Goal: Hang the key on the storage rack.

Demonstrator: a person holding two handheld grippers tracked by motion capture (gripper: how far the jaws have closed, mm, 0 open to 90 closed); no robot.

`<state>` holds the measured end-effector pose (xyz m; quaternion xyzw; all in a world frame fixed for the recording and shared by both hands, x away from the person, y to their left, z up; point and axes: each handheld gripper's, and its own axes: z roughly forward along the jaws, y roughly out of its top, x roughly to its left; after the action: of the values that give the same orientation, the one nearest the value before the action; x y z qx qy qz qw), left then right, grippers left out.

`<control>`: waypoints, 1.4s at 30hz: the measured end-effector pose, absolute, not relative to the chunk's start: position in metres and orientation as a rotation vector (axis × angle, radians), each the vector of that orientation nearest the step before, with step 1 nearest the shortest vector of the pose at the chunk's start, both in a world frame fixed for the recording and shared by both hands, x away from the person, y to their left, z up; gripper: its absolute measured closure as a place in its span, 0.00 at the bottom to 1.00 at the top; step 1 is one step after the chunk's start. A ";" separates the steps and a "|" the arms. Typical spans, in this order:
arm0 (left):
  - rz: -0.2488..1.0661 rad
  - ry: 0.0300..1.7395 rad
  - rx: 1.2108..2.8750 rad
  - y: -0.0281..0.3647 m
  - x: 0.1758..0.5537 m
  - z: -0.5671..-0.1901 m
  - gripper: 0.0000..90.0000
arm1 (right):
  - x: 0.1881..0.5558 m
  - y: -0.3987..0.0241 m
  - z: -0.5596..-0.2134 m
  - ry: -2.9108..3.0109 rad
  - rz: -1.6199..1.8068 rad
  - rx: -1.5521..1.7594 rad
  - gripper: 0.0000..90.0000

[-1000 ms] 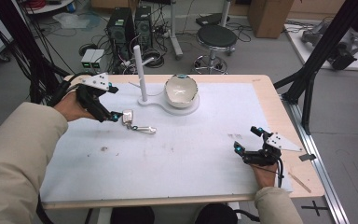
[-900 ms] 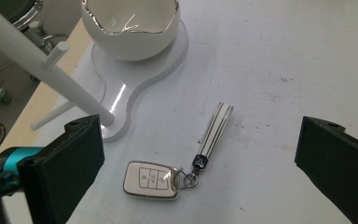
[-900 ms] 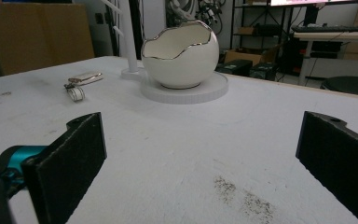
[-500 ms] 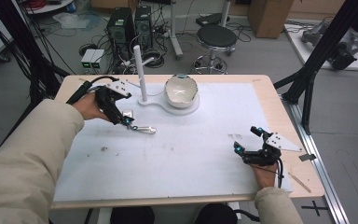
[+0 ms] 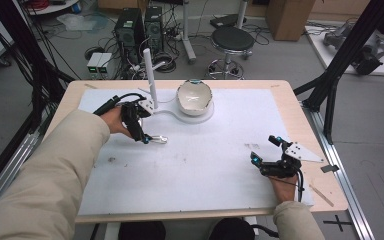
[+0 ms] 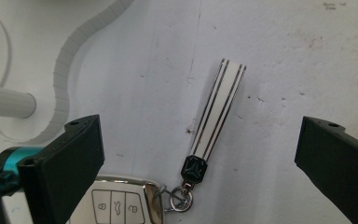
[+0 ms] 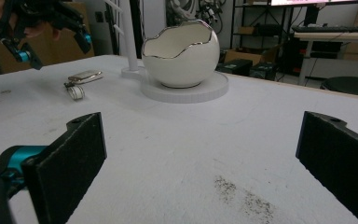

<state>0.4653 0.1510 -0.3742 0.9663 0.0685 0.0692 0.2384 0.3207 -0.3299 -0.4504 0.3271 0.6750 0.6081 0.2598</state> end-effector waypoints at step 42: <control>0.090 0.307 2.852 0.140 0.474 -0.401 0.54 | 0.322 -0.331 -0.450 1.825 1.640 0.878 0.01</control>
<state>0.4740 0.1400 -0.4010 0.9846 0.1061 0.0310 0.1356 0.3217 -0.3307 -0.4504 0.3249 0.6752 0.6070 0.2647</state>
